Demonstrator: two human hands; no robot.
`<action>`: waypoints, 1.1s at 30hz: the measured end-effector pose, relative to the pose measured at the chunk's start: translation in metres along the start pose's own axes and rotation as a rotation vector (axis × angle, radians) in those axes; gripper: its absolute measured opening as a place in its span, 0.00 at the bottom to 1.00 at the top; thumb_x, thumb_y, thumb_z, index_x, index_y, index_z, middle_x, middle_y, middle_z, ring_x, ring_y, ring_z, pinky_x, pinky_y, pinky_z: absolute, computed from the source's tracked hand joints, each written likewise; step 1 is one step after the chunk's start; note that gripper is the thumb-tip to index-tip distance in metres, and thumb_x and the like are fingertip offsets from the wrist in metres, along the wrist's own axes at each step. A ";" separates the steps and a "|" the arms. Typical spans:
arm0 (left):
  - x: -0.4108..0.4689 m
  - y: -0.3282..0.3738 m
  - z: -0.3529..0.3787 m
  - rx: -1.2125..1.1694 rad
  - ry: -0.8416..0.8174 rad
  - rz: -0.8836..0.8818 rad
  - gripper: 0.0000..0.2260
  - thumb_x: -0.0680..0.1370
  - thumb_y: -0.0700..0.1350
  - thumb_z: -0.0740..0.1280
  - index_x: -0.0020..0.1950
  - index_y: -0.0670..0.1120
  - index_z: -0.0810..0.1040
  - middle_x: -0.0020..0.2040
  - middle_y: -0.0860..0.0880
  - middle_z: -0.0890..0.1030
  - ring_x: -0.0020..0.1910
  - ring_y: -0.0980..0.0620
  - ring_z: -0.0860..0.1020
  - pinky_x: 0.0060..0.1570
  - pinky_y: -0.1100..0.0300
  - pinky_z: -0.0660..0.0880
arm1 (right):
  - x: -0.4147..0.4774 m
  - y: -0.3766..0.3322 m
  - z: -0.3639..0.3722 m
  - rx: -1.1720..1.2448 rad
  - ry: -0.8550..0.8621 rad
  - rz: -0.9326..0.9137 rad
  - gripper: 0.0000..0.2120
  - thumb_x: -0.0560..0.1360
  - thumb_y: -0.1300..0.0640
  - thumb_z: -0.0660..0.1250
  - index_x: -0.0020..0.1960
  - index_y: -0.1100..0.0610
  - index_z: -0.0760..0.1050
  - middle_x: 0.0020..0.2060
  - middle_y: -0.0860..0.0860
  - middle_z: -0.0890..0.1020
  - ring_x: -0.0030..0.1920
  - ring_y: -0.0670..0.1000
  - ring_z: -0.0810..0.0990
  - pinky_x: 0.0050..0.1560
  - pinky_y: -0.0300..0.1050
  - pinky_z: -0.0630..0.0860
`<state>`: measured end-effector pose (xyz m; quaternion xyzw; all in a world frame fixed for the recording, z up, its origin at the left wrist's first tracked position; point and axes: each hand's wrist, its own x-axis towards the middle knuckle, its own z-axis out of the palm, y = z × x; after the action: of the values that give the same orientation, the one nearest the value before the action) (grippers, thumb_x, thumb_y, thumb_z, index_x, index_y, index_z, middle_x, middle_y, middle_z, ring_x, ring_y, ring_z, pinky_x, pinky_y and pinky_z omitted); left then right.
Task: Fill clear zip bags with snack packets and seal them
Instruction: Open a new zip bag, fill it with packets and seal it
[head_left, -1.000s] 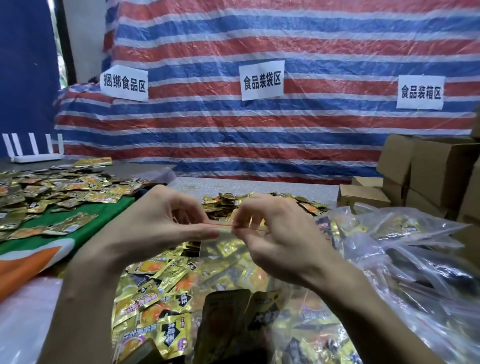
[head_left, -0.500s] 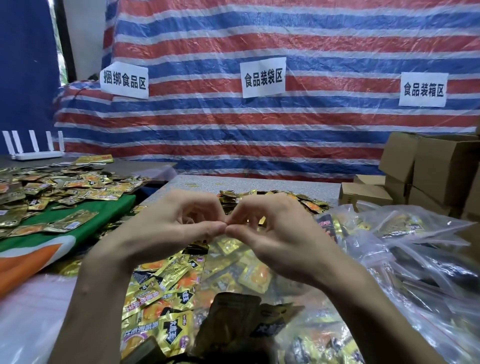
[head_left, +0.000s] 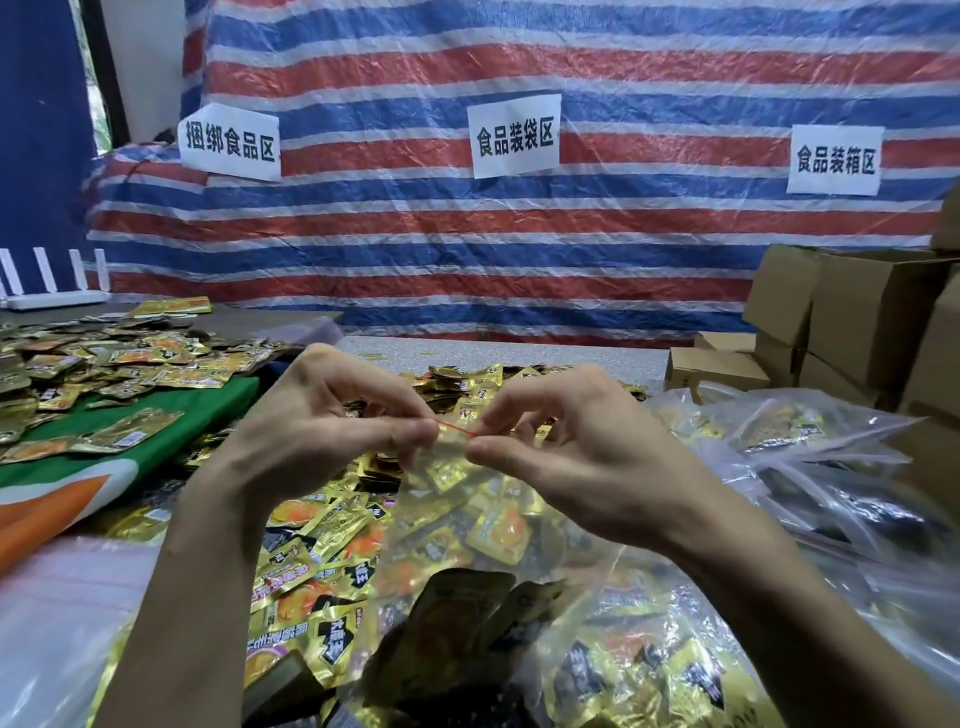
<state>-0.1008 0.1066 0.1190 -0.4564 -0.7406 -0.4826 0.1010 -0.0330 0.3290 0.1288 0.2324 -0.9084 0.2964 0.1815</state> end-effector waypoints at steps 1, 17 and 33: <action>0.000 -0.001 -0.001 -0.011 0.018 -0.001 0.07 0.69 0.52 0.72 0.39 0.49 0.87 0.33 0.46 0.83 0.34 0.44 0.81 0.36 0.48 0.78 | -0.003 0.003 -0.002 0.002 -0.005 0.012 0.09 0.74 0.42 0.70 0.45 0.47 0.83 0.35 0.49 0.82 0.36 0.50 0.79 0.40 0.60 0.78; -0.004 -0.014 -0.007 -0.010 0.099 -0.045 0.04 0.68 0.41 0.73 0.38 0.42 0.87 0.32 0.42 0.83 0.32 0.48 0.81 0.35 0.59 0.78 | -0.052 0.035 -0.026 0.001 -0.017 0.133 0.07 0.74 0.47 0.70 0.42 0.48 0.83 0.38 0.43 0.83 0.41 0.44 0.78 0.41 0.42 0.74; 0.002 -0.015 0.003 0.091 0.143 -0.057 0.02 0.72 0.44 0.75 0.41 0.52 0.87 0.33 0.47 0.84 0.30 0.51 0.80 0.31 0.61 0.77 | -0.088 0.036 -0.032 -0.129 0.055 0.206 0.23 0.69 0.30 0.58 0.35 0.48 0.77 0.33 0.48 0.82 0.34 0.48 0.78 0.36 0.48 0.75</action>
<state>-0.1127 0.1080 0.1095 -0.3944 -0.7654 -0.4826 0.1606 0.0264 0.4028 0.0959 0.1174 -0.9394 0.2608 0.1893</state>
